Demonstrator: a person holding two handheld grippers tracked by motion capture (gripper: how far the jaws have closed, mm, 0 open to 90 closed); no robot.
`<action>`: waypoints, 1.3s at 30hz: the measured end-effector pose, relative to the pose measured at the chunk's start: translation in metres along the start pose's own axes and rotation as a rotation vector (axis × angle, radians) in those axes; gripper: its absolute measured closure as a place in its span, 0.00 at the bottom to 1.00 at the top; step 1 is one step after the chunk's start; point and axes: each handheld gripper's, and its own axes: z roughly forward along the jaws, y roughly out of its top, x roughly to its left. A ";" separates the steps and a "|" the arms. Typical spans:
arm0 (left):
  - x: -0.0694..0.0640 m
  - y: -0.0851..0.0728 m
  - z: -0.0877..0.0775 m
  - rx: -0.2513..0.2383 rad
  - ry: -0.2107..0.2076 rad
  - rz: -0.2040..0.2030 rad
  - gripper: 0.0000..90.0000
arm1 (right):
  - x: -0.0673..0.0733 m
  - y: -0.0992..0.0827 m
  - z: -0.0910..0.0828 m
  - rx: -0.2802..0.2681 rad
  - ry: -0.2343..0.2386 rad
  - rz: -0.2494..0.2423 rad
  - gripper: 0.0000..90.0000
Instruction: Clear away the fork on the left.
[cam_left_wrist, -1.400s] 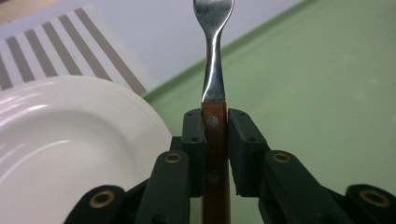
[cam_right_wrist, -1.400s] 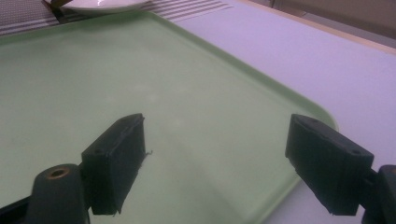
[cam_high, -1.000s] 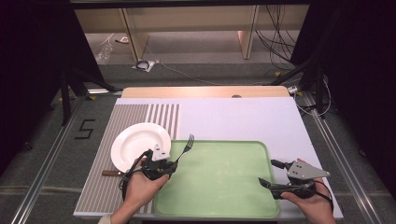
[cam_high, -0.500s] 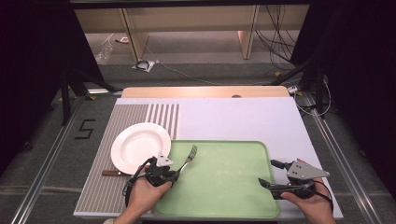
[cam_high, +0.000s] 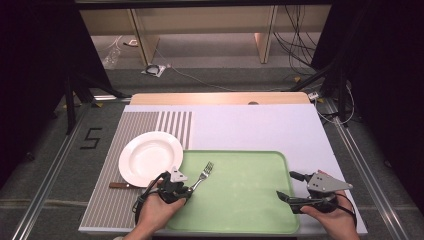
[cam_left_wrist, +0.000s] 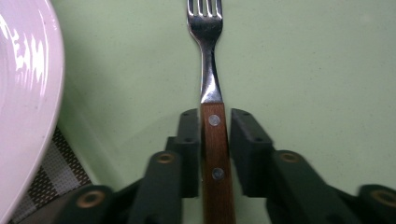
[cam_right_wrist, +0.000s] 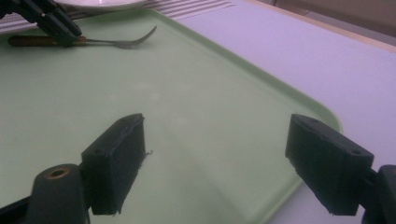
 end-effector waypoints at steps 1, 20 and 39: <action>0.000 0.001 0.000 -0.012 0.013 0.002 0.71 | 0.000 0.000 0.000 0.000 0.000 0.000 0.23; 0.011 0.008 -0.004 0.021 0.044 0.064 1.00 | 0.000 0.000 0.002 -0.005 0.004 -0.003 0.23; -0.014 -0.010 -0.010 0.070 -0.081 0.137 1.00 | 0.000 0.000 0.002 0.008 -0.001 -0.006 0.23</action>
